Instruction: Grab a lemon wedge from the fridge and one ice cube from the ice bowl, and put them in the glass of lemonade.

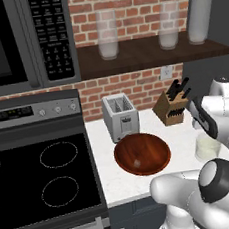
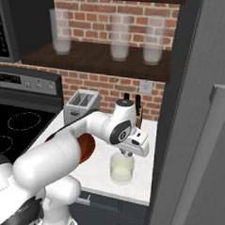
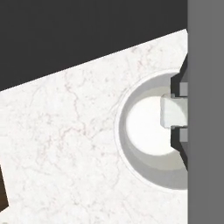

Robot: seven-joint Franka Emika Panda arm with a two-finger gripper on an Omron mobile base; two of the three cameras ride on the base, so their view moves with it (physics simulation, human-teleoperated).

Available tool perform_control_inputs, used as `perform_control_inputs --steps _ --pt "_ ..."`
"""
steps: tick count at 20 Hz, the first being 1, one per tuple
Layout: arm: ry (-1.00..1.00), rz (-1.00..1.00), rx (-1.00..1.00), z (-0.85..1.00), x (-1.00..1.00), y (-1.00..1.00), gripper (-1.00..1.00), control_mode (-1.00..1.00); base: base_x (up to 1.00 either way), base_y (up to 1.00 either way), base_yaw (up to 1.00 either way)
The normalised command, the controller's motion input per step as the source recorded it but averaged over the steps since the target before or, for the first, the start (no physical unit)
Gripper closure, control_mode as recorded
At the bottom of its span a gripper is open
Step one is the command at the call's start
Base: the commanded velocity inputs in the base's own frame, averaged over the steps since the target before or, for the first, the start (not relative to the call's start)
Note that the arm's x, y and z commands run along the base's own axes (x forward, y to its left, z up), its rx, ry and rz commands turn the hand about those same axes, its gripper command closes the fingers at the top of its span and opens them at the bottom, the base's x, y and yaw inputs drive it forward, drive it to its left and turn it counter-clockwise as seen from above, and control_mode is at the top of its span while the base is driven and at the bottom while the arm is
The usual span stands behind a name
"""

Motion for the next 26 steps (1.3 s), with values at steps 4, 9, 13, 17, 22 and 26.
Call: perform_control_inputs --steps 4,9,13,17,22,26 --pt "-0.09 0.00 0.00 0.00 -0.02 0.22 1.00 -1.00 0.00 0.00 0.00" --pt "-0.04 0.00 0.00 -0.08 -0.22 0.06 1.00 -1.00 0.00 0.00 0.00" --pt "-0.04 0.00 0.00 0.00 0.00 0.00 1.00 -1.00 0.00 0.00 0.00" --pt "0.00 0.00 0.00 0.03 0.10 0.00 1.00 -1.00 0.00 0.00 0.00" --pt "0.00 0.00 0.00 0.00 0.18 0.00 1.00 -1.00 0.00 0.00 0.00" --pt "0.00 0.00 0.00 -0.01 0.06 0.00 1.00 -1.00 0.00 0.00 0.00"
